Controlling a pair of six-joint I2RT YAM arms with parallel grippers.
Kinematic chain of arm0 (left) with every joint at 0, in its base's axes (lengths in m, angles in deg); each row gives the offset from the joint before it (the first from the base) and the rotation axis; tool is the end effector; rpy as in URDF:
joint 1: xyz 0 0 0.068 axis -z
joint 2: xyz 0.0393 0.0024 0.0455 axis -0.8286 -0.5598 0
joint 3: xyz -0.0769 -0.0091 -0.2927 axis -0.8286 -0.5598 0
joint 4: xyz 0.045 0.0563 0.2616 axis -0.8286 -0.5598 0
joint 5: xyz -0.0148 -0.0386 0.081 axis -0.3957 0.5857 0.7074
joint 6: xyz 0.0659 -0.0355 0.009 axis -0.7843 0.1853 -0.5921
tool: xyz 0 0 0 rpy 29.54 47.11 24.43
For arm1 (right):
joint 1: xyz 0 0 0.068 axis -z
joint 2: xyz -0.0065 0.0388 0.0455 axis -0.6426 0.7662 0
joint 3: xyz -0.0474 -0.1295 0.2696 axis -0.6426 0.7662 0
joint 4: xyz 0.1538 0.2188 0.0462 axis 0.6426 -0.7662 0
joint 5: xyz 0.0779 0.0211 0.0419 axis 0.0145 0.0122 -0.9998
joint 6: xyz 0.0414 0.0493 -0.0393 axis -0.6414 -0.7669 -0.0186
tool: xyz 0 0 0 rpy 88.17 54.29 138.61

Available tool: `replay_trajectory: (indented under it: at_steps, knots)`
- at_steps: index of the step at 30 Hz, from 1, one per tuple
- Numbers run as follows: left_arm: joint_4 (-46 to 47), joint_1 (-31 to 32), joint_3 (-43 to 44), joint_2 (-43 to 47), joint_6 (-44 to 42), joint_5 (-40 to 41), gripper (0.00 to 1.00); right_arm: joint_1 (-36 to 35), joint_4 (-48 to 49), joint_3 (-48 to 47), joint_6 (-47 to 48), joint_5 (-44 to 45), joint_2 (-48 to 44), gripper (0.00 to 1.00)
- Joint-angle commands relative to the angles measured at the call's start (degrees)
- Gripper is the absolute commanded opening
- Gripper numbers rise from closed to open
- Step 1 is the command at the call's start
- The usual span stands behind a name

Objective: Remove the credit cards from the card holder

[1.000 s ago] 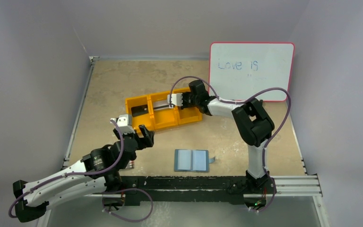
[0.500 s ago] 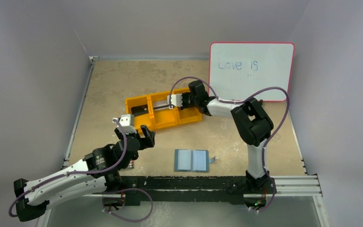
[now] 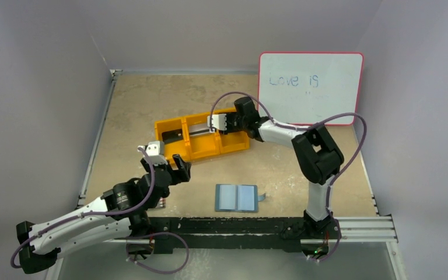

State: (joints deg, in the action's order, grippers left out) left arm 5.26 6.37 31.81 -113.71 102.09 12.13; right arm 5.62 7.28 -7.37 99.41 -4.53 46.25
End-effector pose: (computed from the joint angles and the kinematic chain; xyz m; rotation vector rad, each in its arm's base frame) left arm 0.0973 -0.0883 0.2595 -0.2187 1.9624 -0.4329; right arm 0.3863 0.2837 0.1912 -1.6680 1.2505 -0.0406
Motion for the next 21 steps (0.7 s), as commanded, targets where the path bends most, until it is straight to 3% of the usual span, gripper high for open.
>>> replay_trajectory:
  at_steps: [1, 6, 9, 12, 14, 17, 19, 21]
  knots:
    - [1.1, -0.1, 1.9, -0.7, -0.2, -0.3, 0.82, 0.1, -1.7, -1.1, -2.7, -3.8, -9.7, 0.41]
    - [2.3, 0.0, 2.2, -2.4, 0.1, -1.7, 0.82, -0.1, 1.6, 3.0, -8.4, -5.8, -18.8, 0.48]
    - [3.3, 0.0, 2.2, -3.6, 0.6, -2.6, 0.82, -0.2, 9.3, 7.7, -18.4, -2.2, -25.5, 0.52]
    - [5.1, 0.0, 1.6, -5.3, 1.6, -3.4, 0.82, -0.2, 25.0, 17.3, -38.6, 3.5, -34.9, 0.66]
    - [6.5, 0.0, 1.1, -6.7, 2.5, -4.0, 0.82, -0.2, 30.7, 23.5, -58.5, 8.5, -40.8, 0.73]
    - [9.4, 0.0, 0.5, -9.5, 3.6, -4.8, 0.82, -0.1, 18.8, 25.5, -78.6, 6.1, -45.5, 0.77]
    - [11.7, 0.0, 0.2, -11.4, 4.4, -5.0, 0.81, -0.1, 10.4, 26.1, -85.5, 2.6, -46.0, 0.84]
    - [13.3, 0.0, 0.0, -13.3, 5.8, -4.8, 0.8, -0.2, 10.8, 29.8, -91.8, -1.1, -45.9, 0.88]
